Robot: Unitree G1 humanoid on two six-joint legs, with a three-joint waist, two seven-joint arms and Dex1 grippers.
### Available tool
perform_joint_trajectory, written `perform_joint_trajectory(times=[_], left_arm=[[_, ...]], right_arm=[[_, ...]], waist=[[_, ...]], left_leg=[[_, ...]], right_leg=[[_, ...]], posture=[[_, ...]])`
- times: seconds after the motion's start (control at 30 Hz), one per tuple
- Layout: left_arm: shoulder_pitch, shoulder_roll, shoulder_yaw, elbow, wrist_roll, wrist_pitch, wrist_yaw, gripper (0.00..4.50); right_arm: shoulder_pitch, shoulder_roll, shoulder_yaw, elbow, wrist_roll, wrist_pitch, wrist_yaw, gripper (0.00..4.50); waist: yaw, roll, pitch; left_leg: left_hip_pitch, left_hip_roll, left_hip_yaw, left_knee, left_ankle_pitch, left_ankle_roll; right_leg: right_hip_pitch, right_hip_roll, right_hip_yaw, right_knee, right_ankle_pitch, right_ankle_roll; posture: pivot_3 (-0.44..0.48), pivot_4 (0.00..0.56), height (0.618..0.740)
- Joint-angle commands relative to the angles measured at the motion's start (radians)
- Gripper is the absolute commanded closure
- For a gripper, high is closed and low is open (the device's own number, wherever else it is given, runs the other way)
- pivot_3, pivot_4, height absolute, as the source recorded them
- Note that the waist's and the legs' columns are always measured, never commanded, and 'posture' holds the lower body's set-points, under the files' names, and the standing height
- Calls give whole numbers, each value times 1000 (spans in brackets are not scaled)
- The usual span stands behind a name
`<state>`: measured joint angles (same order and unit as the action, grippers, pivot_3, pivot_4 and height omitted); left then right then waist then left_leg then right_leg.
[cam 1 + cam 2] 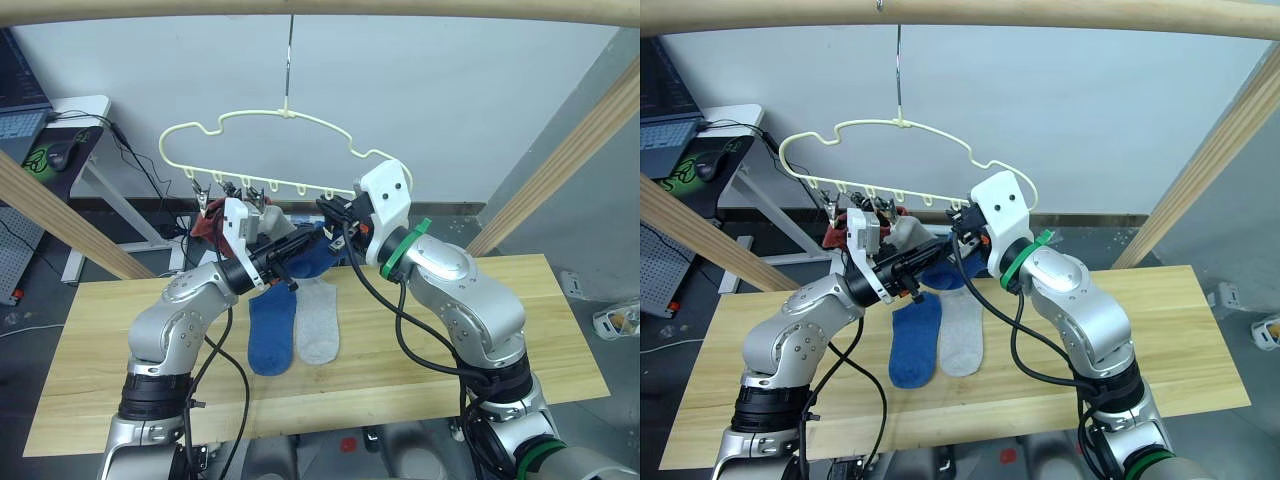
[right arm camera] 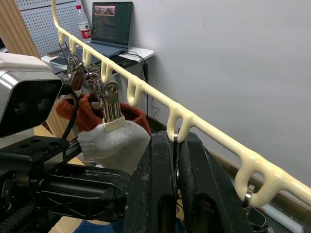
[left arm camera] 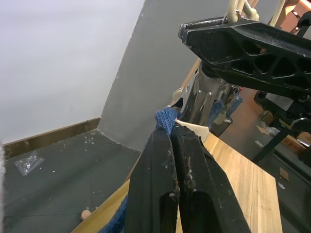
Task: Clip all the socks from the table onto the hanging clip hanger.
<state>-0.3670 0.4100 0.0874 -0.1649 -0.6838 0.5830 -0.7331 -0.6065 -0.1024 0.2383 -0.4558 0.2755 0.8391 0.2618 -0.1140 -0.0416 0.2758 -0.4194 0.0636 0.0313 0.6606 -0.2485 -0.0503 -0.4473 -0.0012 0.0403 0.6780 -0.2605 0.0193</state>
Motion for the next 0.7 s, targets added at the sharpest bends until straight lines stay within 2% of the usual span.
perform_joint_trajectory(times=[0.03,0.2,0.47,0.57,0.7], left_arm=[[-15,3,18,-41,-20,-9,-11,4500],[-8,3,15,-50,-17,-9,-7,4500],[2,1,16,-68,-10,1,20,4500],[0,7,16,-67,-11,10,28,3910],[13,28,6,-79,-4,14,11,2728]], right_arm=[[-4,10,11,-39,18,-10,20,3593],[-8,1,14,-45,24,1,34,1734],[17,-83,-22,-108,90,38,120,1734],[25,-124,-41,-133,123,56,152,1689],[36,-180,-62,-164,157,75,185,1689]], waist=[[0,0,0],[1,0,0],[3,0,0],[3,0,0],[3,0,0]], left_leg=[[0,0,0,0,0,0],[0,0,0,0,0,0],[0,0,0,0,0,0],[0,0,0,0,0,0],[0,0,0,0,0,0]], right_leg=[[0,0,0,0,0,0],[0,0,0,0,0,0],[0,0,0,0,0,0],[0,0,0,0,0,0],[0,0,0,0,0,0]], posture=[[-161,274,735],[-160,276,735],[-154,279,735],[-154,277,735],[-156,276,735]])
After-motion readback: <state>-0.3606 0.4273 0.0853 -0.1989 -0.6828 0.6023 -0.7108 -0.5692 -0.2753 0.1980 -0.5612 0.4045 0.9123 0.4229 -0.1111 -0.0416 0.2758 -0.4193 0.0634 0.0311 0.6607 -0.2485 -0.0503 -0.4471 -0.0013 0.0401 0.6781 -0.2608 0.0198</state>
